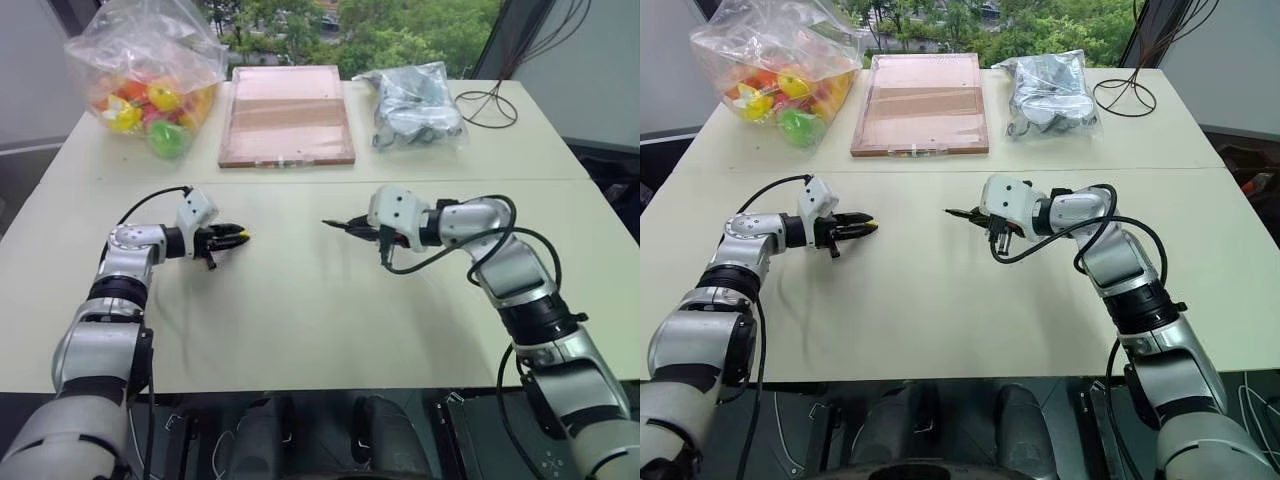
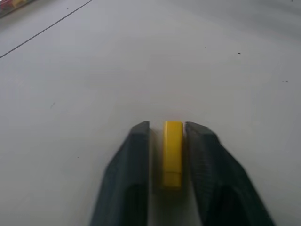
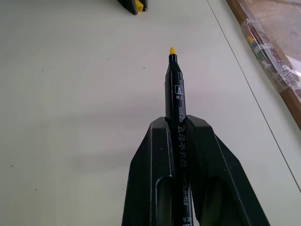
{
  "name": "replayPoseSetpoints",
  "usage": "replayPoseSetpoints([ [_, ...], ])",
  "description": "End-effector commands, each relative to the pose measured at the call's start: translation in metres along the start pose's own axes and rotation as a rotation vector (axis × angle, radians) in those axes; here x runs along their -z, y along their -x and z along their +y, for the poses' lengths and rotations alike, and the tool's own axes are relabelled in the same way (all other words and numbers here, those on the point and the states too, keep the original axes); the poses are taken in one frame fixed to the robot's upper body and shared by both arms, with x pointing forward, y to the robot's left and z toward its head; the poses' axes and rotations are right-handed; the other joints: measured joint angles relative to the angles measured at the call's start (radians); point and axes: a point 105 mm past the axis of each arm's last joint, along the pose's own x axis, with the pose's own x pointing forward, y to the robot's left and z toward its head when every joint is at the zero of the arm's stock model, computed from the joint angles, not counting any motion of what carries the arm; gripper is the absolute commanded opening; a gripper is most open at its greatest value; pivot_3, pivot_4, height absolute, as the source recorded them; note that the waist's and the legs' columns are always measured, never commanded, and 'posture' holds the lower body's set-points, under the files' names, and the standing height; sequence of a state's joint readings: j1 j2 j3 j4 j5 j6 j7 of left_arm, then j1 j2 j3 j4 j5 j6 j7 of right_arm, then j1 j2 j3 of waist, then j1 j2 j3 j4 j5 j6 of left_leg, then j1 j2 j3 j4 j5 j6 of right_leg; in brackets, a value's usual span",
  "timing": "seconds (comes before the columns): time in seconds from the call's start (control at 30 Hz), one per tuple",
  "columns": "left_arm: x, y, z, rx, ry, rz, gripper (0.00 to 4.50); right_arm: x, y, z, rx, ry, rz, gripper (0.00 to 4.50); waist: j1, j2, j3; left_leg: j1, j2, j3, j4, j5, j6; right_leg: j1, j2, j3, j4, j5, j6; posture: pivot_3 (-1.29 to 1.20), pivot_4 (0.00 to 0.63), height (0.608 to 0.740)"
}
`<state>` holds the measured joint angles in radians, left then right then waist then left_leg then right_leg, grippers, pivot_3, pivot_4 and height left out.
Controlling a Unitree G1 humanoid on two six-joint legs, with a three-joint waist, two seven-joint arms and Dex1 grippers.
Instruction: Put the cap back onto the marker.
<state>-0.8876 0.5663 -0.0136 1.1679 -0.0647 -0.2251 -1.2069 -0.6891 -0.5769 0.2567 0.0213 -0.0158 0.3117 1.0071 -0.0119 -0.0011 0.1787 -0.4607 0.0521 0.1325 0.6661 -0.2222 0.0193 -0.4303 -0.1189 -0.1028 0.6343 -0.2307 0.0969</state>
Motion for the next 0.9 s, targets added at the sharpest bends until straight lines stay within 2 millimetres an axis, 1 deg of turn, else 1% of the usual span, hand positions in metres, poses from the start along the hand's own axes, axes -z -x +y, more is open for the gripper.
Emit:
replayPoseSetpoints([
  [0.03, 0.010, 0.010, -0.001, 0.028, 0.004, 0.052, 0.05, -0.013, 0.009, -0.011, 0.045, 0.039, -0.037, 0.00, -0.001, 0.000, 0.000, 0.000, 0.000, 0.000, 0.000, 0.000, 0.000, 0.000, 0.000, 0.000, 0.000, 0.000, 0.000, 0.00, 0.150, 0.740],
  [0.17, 0.010, 0.014, 0.001, 0.019, -0.001, 0.056, 0.05, -0.011, 0.009, -0.012, 0.047, 0.036, -0.035, 0.00, -0.003, 0.000, 0.000, 0.000, 0.000, 0.000, 0.000, 0.000, 0.000, 0.000, 0.000, 0.000, 0.000, 0.000, 0.000, 0.00, 0.150, 0.740],
  [0.3, 0.004, 0.014, 0.004, -0.006, 0.007, 0.015, 0.05, -0.009, 0.007, -0.011, 0.046, 0.033, -0.036, 0.00, -0.004, 0.000, 0.000, 0.000, 0.000, 0.000, 0.000, 0.000, 0.000, 0.000, 0.000, 0.000, 0.000, 0.000, 0.000, 0.00, 0.150, 0.740],
  [0.37, 0.005, 0.014, 0.004, -0.006, 0.003, 0.018, 1.00, -0.009, 0.006, -0.011, 0.045, 0.033, -0.038, 0.00, -0.004, 0.000, 0.000, 0.000, 0.000, 0.000, 0.000, 0.000, 0.000, 0.000, 0.000, 0.000, 0.000, 0.000, 0.000, 0.00, 0.150, 0.740],
  [0.4, 0.006, 0.014, 0.003, -0.003, 0.002, 0.021, 1.38, -0.009, 0.006, -0.011, 0.045, 0.032, -0.039, 0.00, -0.004, 0.000, 0.000, 0.000, 0.000, 0.000, 0.000, 0.000, 0.000, 0.000, 0.000, 0.000, 0.000, 0.000, 0.000, 0.00, 0.150, 0.740],
  [0.47, 0.007, 0.014, 0.002, -0.005, -0.008, 0.032, 2.38, -0.009, 0.006, -0.011, 0.045, 0.032, -0.041, 0.00, -0.002, 0.000, 0.000, 0.000, 0.000, 0.000, 0.000, 0.000, 0.000, 0.000, 0.000, 0.000, 0.000, 0.000, 0.000, 0.00, 0.150, 0.740],
  [0.5, 0.009, 0.014, 0.002, -0.006, -0.015, 0.045, 2.81, -0.009, 0.006, -0.012, 0.045, 0.032, -0.041, 0.00, -0.002, 0.000, 0.000, 0.000, 0.000, 0.000, 0.000, 0.000, 0.000, 0.000, 0.000, 0.000, 0.000, 0.000, 0.000, 0.00, 0.150, 0.740],
  [0.7, 0.014, 0.024, 0.005, -0.014, -0.009, 0.065, 2.81, -0.008, 0.008, -0.013, 0.052, 0.031, -0.038, 0.00, -0.004, 0.000, 0.000, 0.000, 0.000, 0.000, 0.000, 0.000, 0.000, 0.000, 0.000, 0.000, 0.001, 0.000, 0.000, 0.00, 0.150, 0.740],
  [0.9, 0.017, 0.027, 0.003, -0.002, 0.006, 0.077, 2.81, -0.007, 0.007, -0.013, 0.052, 0.030, -0.037, 0.00, -0.005, 0.000, 0.000, 0.000, 0.000, 0.000, 0.000, 0.000, 0.000, 0.000, 0.000, 0.000, 0.001, 0.000, 0.000, 0.00, 0.150, 0.740],
])
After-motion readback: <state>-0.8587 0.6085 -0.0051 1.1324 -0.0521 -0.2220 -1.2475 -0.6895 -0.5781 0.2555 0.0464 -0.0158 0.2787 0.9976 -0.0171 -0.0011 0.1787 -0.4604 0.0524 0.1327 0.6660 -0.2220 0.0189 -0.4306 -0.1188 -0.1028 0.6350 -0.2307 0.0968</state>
